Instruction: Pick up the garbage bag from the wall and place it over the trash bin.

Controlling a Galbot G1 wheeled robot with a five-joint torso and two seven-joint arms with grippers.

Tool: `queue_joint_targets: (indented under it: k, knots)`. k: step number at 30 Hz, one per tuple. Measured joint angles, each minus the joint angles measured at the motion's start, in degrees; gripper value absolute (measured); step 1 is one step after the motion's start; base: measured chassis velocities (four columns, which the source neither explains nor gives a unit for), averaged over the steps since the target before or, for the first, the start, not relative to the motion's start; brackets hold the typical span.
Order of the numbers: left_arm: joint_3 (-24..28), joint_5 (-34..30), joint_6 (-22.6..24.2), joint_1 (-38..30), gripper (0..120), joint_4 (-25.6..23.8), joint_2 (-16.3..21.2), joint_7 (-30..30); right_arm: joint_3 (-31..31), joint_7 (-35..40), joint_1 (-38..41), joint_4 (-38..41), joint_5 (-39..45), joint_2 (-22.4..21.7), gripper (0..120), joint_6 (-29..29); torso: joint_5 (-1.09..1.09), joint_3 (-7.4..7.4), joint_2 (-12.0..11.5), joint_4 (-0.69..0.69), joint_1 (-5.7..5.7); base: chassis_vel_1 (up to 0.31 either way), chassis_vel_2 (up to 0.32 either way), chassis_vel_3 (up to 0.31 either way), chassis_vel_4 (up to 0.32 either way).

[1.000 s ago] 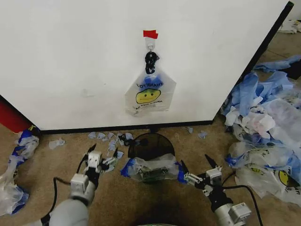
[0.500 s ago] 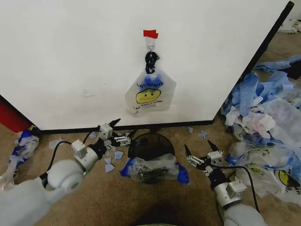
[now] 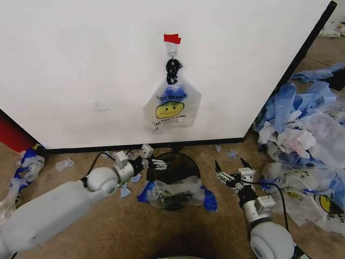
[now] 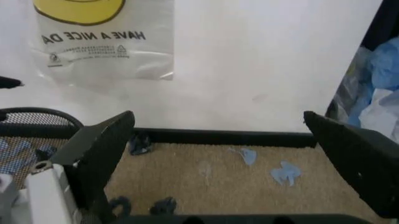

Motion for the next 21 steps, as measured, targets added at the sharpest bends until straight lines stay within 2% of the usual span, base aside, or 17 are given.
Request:
queue_joint_targets:
  k: [13,21]
  knots:
    - [6.1,2.1,4.4,-6.1,99,4.3,-2.4,0.6,0.4,0.1,-0.8,-0.2,-0.4,1.4,100,0.2,-0.01,-0.01,0.0,0.02,0.0,0.0,0.0,0.0,0.0]
    - [7.9,4.4,7.8,-7.0,94,6.2,-3.0,-3.1,0.1,-0.2,-1.0,-0.9,-1.2,2.6,100,1.1,0.01,-0.02,0.0,0.02,-0.01,0.0,0.0,0.0,0.0]
